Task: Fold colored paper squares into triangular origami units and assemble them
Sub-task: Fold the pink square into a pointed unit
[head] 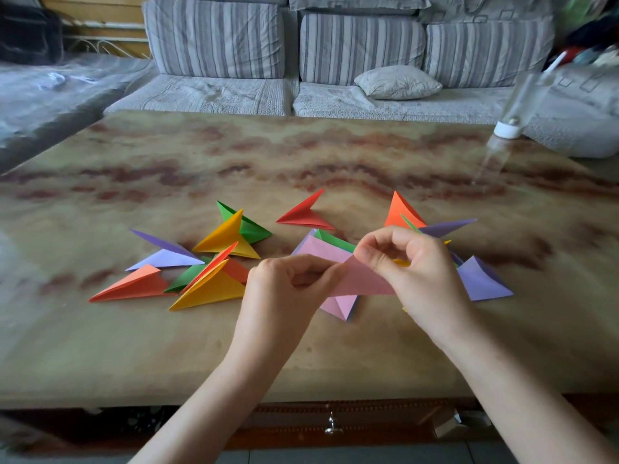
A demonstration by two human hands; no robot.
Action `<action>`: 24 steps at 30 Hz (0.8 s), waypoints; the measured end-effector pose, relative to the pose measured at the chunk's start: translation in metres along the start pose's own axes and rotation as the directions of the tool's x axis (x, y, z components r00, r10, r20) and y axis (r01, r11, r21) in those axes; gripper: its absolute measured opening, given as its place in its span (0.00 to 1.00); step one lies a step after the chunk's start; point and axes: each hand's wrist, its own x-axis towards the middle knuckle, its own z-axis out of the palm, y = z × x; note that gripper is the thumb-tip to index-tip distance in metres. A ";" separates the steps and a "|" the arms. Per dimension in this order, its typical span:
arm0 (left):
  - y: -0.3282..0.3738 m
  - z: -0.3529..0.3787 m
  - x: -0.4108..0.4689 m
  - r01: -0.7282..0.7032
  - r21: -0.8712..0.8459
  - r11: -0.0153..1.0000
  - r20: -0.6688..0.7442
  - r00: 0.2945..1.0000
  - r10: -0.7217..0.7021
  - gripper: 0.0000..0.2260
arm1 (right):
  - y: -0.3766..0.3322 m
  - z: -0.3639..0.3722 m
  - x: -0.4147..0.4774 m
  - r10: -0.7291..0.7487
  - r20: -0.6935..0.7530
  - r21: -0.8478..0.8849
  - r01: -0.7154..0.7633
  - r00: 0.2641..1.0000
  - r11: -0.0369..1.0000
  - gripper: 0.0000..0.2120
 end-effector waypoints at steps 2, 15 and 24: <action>0.000 -0.002 0.000 0.007 -0.017 1.000 0.023 1.000 -0.007 0.03 | 0.002 -0.005 0.004 0.022 -0.051 0.035 -0.020 0.998 0.999 0.07; -0.013 -0.012 0.001 0.011 0.124 0.992 0.006 1.000 -0.012 0.04 | 0.012 -0.068 0.020 0.156 -0.241 0.017 -0.157 0.958 0.987 0.05; -0.030 0.003 0.006 -0.146 0.472 0.869 0.072 0.989 0.127 0.08 | 0.035 -0.060 0.019 0.152 -0.227 -0.322 -0.221 0.962 0.921 0.07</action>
